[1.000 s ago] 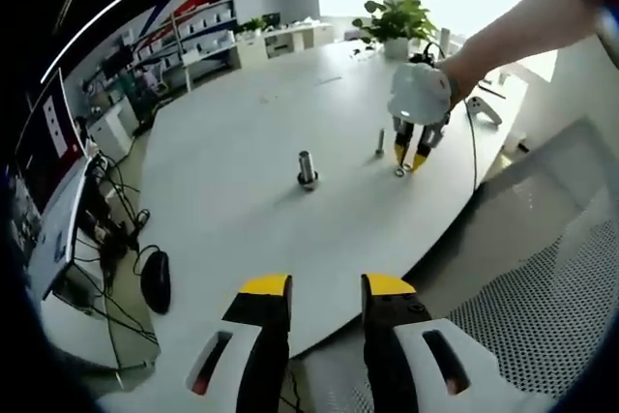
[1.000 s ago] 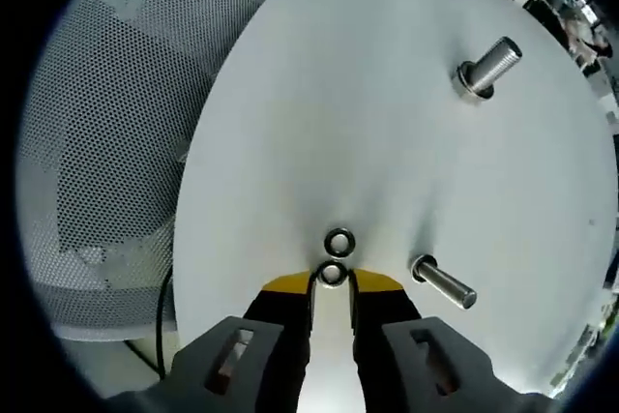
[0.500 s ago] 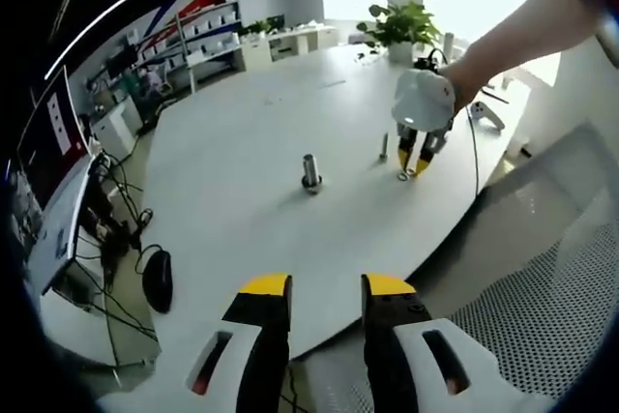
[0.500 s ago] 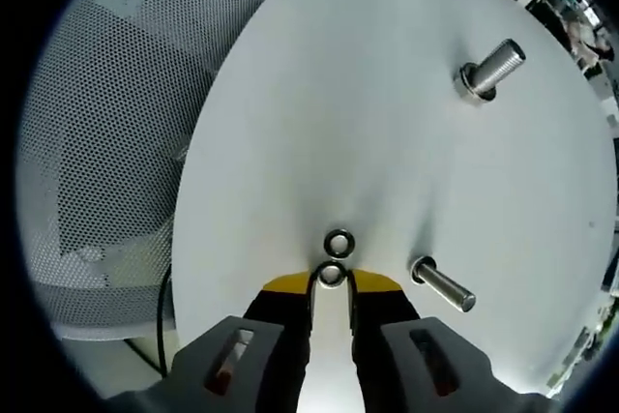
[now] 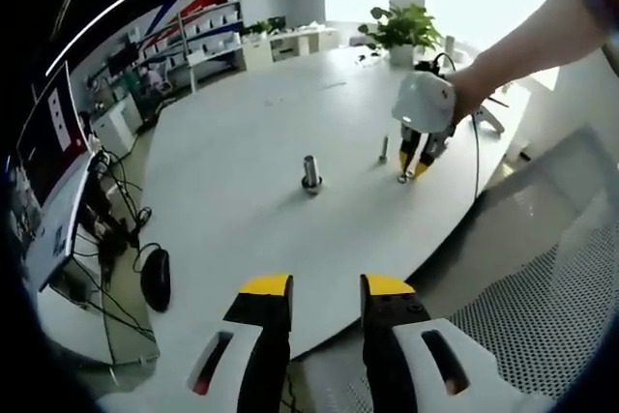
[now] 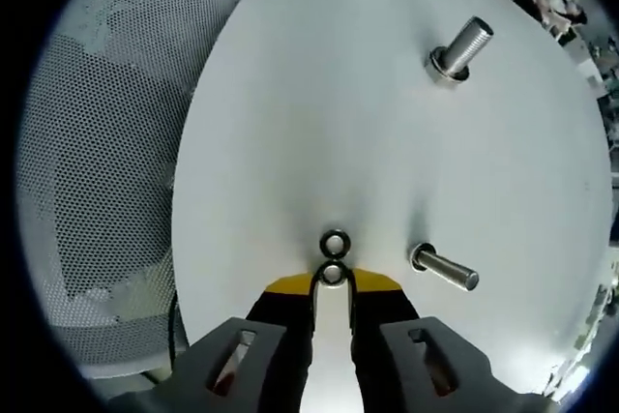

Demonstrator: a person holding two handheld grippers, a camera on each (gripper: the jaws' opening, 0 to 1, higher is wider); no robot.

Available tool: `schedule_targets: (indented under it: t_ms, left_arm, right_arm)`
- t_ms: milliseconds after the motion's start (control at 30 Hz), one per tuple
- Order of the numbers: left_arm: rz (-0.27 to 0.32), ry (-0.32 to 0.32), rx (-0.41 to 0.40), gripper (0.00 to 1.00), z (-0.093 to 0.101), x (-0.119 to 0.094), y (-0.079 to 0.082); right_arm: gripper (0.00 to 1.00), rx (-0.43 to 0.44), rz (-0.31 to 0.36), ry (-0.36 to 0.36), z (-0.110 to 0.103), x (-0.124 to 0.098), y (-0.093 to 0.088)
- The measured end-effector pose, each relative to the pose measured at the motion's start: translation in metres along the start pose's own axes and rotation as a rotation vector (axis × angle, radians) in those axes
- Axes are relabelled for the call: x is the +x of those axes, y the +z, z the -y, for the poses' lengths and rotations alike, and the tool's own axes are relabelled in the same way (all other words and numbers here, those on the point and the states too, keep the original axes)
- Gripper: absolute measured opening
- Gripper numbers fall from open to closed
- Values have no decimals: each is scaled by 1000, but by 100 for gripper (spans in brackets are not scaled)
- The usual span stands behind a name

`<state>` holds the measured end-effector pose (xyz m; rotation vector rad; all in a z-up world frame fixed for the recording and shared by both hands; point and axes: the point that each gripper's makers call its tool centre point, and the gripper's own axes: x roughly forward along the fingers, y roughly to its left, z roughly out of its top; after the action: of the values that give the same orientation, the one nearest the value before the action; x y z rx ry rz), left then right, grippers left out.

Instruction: Place the washer onto the threaded stud by aligning its center hole with the stud, sliding it down to the base, and recovering from edge contact or off-axis alignment until the washer reaches the visible bottom stop.

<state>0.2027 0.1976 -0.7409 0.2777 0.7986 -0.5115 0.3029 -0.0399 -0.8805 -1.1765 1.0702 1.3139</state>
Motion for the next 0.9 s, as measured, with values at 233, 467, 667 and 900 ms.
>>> schedule_targets:
  t_ms: [233,467,667,900]
  left_arm:
    - [-2,3,3,26,-1,0,0]
    - [6,1,-8,26,-1,-1,1]
    - [-4,1,4,26,0,0,0]
    - [30,4,-16,27,-2,-1,5]
  right_arm:
    - [15,-55,-109,-34,-2,1,1]
    - [14,12,-144,-9,0,1,1]
    - [14,53,-87,-36,-2,-1,0]
    - [14,99,-25,-65,-1,0,-1]
